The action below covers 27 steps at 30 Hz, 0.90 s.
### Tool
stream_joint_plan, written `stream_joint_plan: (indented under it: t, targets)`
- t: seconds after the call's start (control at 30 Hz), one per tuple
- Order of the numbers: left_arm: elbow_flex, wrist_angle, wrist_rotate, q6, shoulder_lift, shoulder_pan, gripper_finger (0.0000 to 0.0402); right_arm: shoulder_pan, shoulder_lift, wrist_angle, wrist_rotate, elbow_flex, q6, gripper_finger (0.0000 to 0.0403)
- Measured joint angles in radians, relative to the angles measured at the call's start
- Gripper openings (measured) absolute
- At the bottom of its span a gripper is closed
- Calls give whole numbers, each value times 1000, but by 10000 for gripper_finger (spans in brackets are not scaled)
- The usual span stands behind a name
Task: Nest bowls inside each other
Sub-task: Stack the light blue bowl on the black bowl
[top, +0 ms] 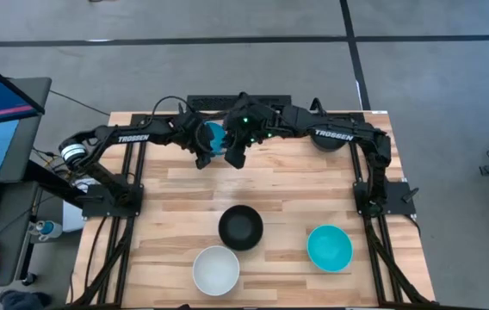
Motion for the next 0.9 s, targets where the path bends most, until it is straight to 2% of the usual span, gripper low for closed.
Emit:
stream_joint_plan:
  t: [0.07, 0.17, 0.57, 0.67, 0.8, 0.9]
  targets:
    - [0, 1, 0, 0, 4, 4, 129, 21, 1, -5, 72, -2, 10, 124]
    - [0, -2, 0, 5, 9, 9, 129, 47, 13, 16, 126, -15, 11, 124]
    - [0, 22, 10, -8, 103, 12, 124, 53, 13, 26, 132, -15, 39, 124]
    - [1, 44, 6, -9, 107, 12, 101, 55, 13, 21, 128, -15, 39, 124]
    - [5, 88, -14, 2, 91, 11, 26, 58, 13, 16, 120, -15, 40, 124]
    - [4, 102, -26, -5, 79, 2, 11, 59, 13, 7, 117, -15, 58, 124]
